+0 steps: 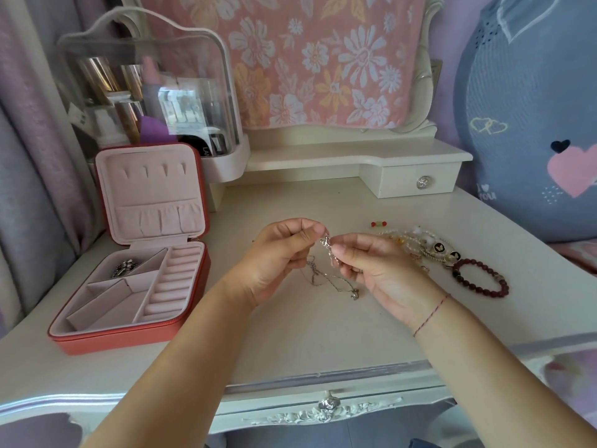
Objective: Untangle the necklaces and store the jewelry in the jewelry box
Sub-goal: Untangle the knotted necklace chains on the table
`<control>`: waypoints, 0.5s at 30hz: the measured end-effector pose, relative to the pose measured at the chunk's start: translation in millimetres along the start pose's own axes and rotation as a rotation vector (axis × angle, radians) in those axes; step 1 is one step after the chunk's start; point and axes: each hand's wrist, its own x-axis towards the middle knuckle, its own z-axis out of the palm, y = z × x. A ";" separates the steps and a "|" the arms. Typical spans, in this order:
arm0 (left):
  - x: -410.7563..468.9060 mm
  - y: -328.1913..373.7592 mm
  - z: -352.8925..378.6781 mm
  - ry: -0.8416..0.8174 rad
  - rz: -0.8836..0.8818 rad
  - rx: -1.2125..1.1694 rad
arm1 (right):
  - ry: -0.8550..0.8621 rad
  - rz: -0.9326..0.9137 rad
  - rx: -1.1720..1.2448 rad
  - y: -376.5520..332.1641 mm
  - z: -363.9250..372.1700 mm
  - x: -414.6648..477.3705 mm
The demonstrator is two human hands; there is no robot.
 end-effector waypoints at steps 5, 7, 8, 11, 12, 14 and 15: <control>-0.5 2.0 1.7 0.023 -0.008 -0.005 | 0.006 -0.017 -0.018 0.3 -0.5 0.3; -0.7 1.9 1.9 0.033 -0.007 -0.014 | 0.019 -0.026 -0.013 0.4 -1.9 1.4; -0.6 1.6 1.9 0.037 -0.006 -0.016 | 0.026 -0.036 -0.007 0.2 -2.7 1.8; -0.5 1.1 2.0 0.038 -0.012 0.001 | 0.049 -0.055 0.034 -0.5 -4.9 3.4; -0.5 1.2 2.3 0.034 -0.016 0.012 | 0.050 -0.060 0.052 -0.8 -5.4 3.6; -0.3 1.1 2.5 0.030 -0.027 0.037 | 0.053 -0.066 0.089 -1.8 -5.5 4.1; -0.1 1.1 2.3 0.030 -0.032 0.049 | 0.052 -0.068 0.102 -2.0 -5.6 4.0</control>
